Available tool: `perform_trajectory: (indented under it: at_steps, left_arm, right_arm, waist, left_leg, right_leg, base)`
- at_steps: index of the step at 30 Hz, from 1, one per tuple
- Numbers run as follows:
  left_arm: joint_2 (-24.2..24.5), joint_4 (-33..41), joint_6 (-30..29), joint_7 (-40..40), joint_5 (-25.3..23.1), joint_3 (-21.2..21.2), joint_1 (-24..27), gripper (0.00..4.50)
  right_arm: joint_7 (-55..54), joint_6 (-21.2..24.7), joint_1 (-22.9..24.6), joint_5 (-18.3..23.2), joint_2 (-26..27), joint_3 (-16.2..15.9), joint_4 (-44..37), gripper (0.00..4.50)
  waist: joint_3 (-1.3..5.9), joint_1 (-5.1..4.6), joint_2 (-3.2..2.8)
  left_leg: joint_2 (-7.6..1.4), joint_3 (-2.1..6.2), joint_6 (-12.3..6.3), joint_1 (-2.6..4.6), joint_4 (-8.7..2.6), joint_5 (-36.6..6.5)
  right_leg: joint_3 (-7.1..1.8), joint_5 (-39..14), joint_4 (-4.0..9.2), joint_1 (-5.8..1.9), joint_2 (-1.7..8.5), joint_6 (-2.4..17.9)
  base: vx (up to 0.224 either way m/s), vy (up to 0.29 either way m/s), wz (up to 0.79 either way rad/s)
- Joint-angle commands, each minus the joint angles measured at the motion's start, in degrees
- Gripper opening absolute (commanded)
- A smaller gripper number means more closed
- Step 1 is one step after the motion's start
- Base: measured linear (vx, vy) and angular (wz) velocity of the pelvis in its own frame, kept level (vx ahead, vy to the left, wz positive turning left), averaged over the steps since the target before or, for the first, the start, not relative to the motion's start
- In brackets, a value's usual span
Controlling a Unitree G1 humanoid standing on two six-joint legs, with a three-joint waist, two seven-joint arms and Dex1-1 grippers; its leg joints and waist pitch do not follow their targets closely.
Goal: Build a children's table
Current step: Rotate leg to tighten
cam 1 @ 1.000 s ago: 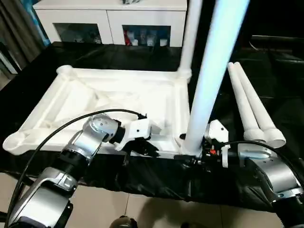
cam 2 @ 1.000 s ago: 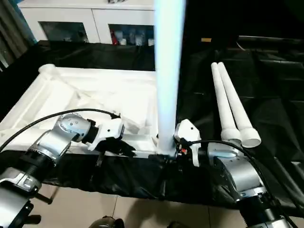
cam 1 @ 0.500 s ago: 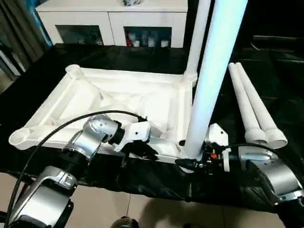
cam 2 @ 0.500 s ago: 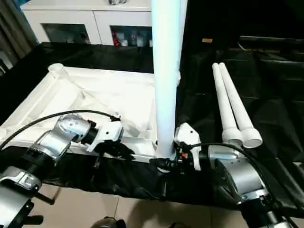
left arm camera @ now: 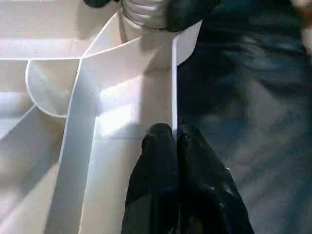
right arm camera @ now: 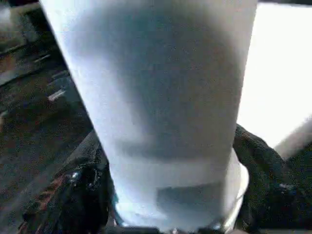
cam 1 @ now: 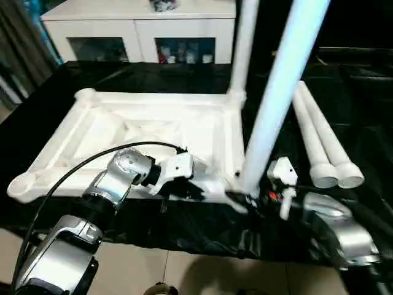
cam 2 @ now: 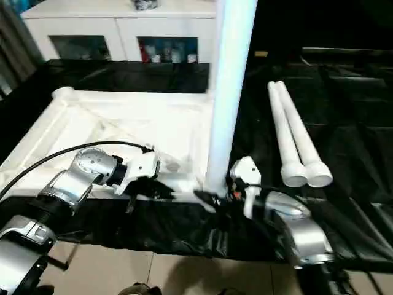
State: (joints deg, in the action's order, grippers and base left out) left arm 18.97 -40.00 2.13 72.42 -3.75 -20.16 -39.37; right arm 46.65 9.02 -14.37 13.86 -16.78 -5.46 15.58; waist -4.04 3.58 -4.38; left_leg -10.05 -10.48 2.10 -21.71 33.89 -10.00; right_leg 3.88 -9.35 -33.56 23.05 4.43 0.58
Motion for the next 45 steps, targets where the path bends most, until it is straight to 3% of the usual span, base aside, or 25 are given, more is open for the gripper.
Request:
perform_trajectory:
  at_steps: [1, 2, 4, 6, 7, 8, 10, 12, 13, 14, 16, 20, 24, 26, 29, 33, 37, 38, 40, 41, 45]
  left_arm:
    - [-3.02, 0.12, -1.48, -3.52, 0.75, 0.91, -1.76, 0.00]
    - [-4.15, -0.35, -2.40, -5.92, 0.55, 1.36, -2.08, 0.00]
    - [-7.20, -2.04, -5.06, -12.52, 0.24, 2.53, -3.13, 0.00]
    - [-8.39, -2.62, -5.88, -14.64, 0.22, 2.88, -3.43, 0.00]
    - [-9.72, -3.20, -6.61, -17.08, 0.03, 3.23, -3.75, 0.00]
    - [-11.00, -3.65, -7.28, -19.21, -0.21, 3.44, -3.99, 0.00]
    - [-12.80, -4.23, -7.96, -22.20, -0.70, 3.59, -4.30, 0.00]
    - [-13.25, -4.36, -7.97, -22.75, -1.02, 3.47, -4.33, 0.00]
    - [-13.67, -4.60, -7.87, -23.41, -1.59, 3.21, -4.33, 0.00]
    - [-13.92, -4.85, -7.67, -24.06, -2.11, 2.94, -4.30, 0.00]
    - [-14.14, -4.85, -7.47, -24.34, -2.63, 2.38, -3.94, 0.00]
    - [-13.96, -4.40, -7.35, -24.14, -2.86, 2.00, -3.35, 0.00]
    - [-13.19, -4.55, -6.96, -23.43, -3.04, 1.80, -3.17, 0.00]
    - [-12.84, -4.54, -6.88, -22.90, -3.11, 2.03, -3.09, 0.00]
    - [-12.62, -4.55, -6.77, -22.47, -3.14, 2.07, -3.04, 0.00]
    - [-11.28, -3.94, -5.80, -19.67, -2.75, 1.89, -2.44, 0.00]
    - [-9.06, -3.19, -3.27, -15.20, -2.05, 1.42, -1.60, 0.00]
    - [-8.73, -3.13, -2.77, -14.57, -1.99, 1.32, -1.50, 0.00]
    - [-8.03, -3.00, -1.66, -13.23, -1.87, 1.12, -1.29, 0.00]
    - [-6.34, -2.28, -0.73, -9.36, -1.28, 0.64, -0.73, 0.00]
    - [-4.67, -1.65, 0.75, -5.56, -0.97, -0.11, -0.16, 0.00]
  right_arm:
    - [-8.81, -0.33, -2.33, -2.99, 2.97, 0.26, 6.75, 2.84]
    - [-12.73, -1.18, -3.98, -3.69, 4.74, 1.12, 9.63, 2.84]
    - [-19.85, -2.91, -7.77, -4.49, 8.10, 2.74, 15.84, 2.83]
    - [-22.45, -3.54, -9.22, -4.71, 9.23, 3.22, 17.98, 2.83]
    - [-24.55, -4.09, -10.70, -4.16, 10.59, 4.13, 20.07, 2.83]
    - [-26.79, -4.85, -12.26, -3.76, 11.97, 5.13, 22.48, 2.83]
    - [-28.77, -5.92, -14.07, -3.13, 13.58, 6.27, 25.34, 2.83]
    - [-29.04, -6.37, -14.56, -3.07, 14.07, 6.59, 26.20, 2.83]
    - [-29.58, -7.56, -15.30, -3.64, 14.59, 6.91, 27.89, 2.83]
    - [-29.80, -8.32, -15.73, -3.84, 15.02, 7.18, 28.95, 2.83]
    - [-30.81, -9.37, -16.26, -4.37, 15.52, 7.41, 30.42, 2.83]
    - [-32.05, -10.85, -17.33, -4.42, 16.25, 8.05, 32.29, 2.83]
    - [-31.63, -14.12, -18.64, -4.91, 16.49, 8.29, 34.10, 2.83]
    - [-29.91, -14.70, -19.30, -3.95, 16.50, 9.41, 34.75, 3.39]
    - [-29.46, -14.86, -19.52, -3.93, 16.40, 9.60, 34.83, 3.55]
    - [-26.16, -16.95, -19.55, -4.25, 15.07, 8.82, 33.77, 3.83]
    - [-19.36, -17.16, -17.57, -4.63, 11.70, 6.53, 29.64, 4.19]
    - [-18.25, -17.01, -17.19, -4.82, 11.18, 6.14, 29.00, 4.36]
    - [-15.81, -16.66, -16.34, -5.24, 10.08, 5.31, 27.61, 4.36]
    - [-9.67, -15.03, -13.46, -5.15, 6.86, 3.18, 22.68, 4.36]
    - [-3.39, -13.18, -10.59, -4.35, 3.56, 0.95, 17.55, 4.36]
  waist:
    - [3.59, -0.02, 0.59]
    - [3.48, -0.78, 0.43]
    - [3.38, -1.34, 0.50]
    - [3.52, -1.39, 0.58]
    - [3.74, -1.40, 0.88]
    - [3.90, -1.40, 0.58]
    - [4.10, -1.29, 0.96]
    - [4.23, -1.17, 0.76]
    - [4.36, -1.13, 1.24]
    - [4.41, -1.13, 0.93]
    - [4.18, -1.16, 0.93]
    - [3.79, -1.35, 0.95]
    - [3.82, -1.49, 0.91]
    - [3.90, -1.55, 0.93]
    - [3.90, -1.55, 0.93]
    - [4.18, -1.54, 0.86]
    - [4.47, -1.17, 0.82]
    - [4.60, -1.11, 0.37]
    - [4.51, -1.04, 0.65]
    - [4.38, -0.80, 0.60]
    - [4.39, -0.32, 0.41]
  left_leg:
    - [-2.81, 1.59, -0.76, 0.85, -4.67, -18.54]
    - [-2.67, 1.62, -0.11, 1.04, -4.58, -19.26]
    - [-2.54, 1.64, 0.10, 1.17, -4.53, -19.75]
    - [-2.53, 1.52, -0.45, 1.25, -4.39, -18.90]
    - [-2.58, 1.45, -1.22, 0.89, -4.41, -17.49]
    - [-2.62, 1.38, -1.78, 0.83, -4.29, -16.03]
    - [-2.50, 1.29, -2.71, 0.70, -4.09, -14.03]
    - [-2.60, 1.17, -3.60, 0.78, -4.01, -12.84]
    - [-2.62, 1.11, -4.23, 0.58, -3.92, -11.84]
    - [-2.67, 1.18, -4.71, 0.51, -3.90, -10.98]
    - [-2.69, 1.16, -4.77, 0.57, -4.02, -12.35]
    - [-2.72, 1.30, -3.08, 0.85, -4.45, -16.95]
    - [-2.73, 1.37, -2.81, 0.69, -4.57, -17.19]
    - [-2.71, 1.32, -3.11, 0.69, -4.51, -17.20]
    - [-2.77, 1.32, -3.39, 0.67, -4.52, -17.01]
    - [-2.78, 1.28, -3.83, 0.53, -4.39, -15.49]
    - [-2.85, 1.13, -5.76, 0.36, -4.06, -12.08]
    - [-2.92, 1.13, -6.26, 0.36, -3.98, -11.16]
    - [-2.98, 1.05, -6.59, 0.30, -4.00, -11.34]
    - [-3.03, 1.00, -6.60, 0.37, -4.07, -11.74]
    - [-3.25, 1.04, -5.84, 0.60, -4.21, -13.59]
  right_leg:
    - [-2.33, -22.10, 4.61, -2.46, 4.39, 11.60]
    - [-2.26, -23.24, 4.77, -2.35, 4.47, 11.80]
    - [-2.21, -24.22, 4.86, -2.15, 4.38, 11.90]
    - [-2.33, -23.30, 5.06, -2.24, 4.36, 11.84]
    - [-2.39, -20.85, 4.87, -2.61, 4.30, 12.04]
    - [-2.44, -17.89, 4.47, -2.51, 4.31, 12.94]
    - [-2.36, -15.82, 4.22, -2.79, 4.32, 13.46]
    - [-2.34, -13.64, 4.19, -2.71, 4.14, 13.88]
    - [-2.31, -11.81, 3.98, -2.89, 4.17, 14.22]
    - [-2.28, -10.54, 3.78, -2.87, 4.21, 14.68]
    - [-2.20, -12.34, 4.01, -2.84, 4.27, 14.56]
    - [-2.23, -19.74, 4.78, -2.56, 4.31, 12.68]
    - [-2.27, -18.48, 4.64, -2.55, 4.26, 12.77]
    - [-2.30, -17.90, 4.59, -2.60, 4.31, 13.09]
    - [-2.34, -17.78, 4.58, -2.58, 4.33, 13.27]
    - [-2.34, -14.81, 4.26, -2.75, 4.35, 14.01]
    - [-2.26, -9.40, 3.69, -3.06, 4.34, 15.59]
    - [-2.22, -7.91, 3.45, -3.10, 4.27, 15.84]
    - [-2.11, -7.62, 3.47, -3.16, 4.18, 16.06]
    - [-2.06, -8.54, 3.63, -3.22, 4.02, 15.66]
    - [-2.13, -11.35, 3.75, -3.06, 4.06, 15.24]
  base:
    - [0.000, 0.000, 0.00]
    - [0.000, 0.000, 0.00]
    - [0.000, 0.000, 0.00]
    - [0.000, 0.000, 0.00]
    - [0.000, 0.000, 0.00]
    - [0.000, 0.000, 0.00]
    - [0.000, 0.000, 0.00]
    - [0.000, 0.000, 0.00]
    - [0.000, 0.000, 0.00]
    - [0.000, 0.000, 0.00]
    - [0.000, 0.000, 0.00]
    - [0.000, 0.000, 0.00]
    - [0.000, 0.000, 0.00]
    - [0.000, 0.000, 0.00]
    - [0.000, 0.000, 0.00]
    - [0.000, 0.000, 0.00]
    - [0.000, 0.000, 0.00]
    - [0.000, 0.000, 0.00]
    - [0.000, 0.000, 0.00]
    - [0.000, 0.000, 0.00]
    - [0.000, 0.000, 0.00]
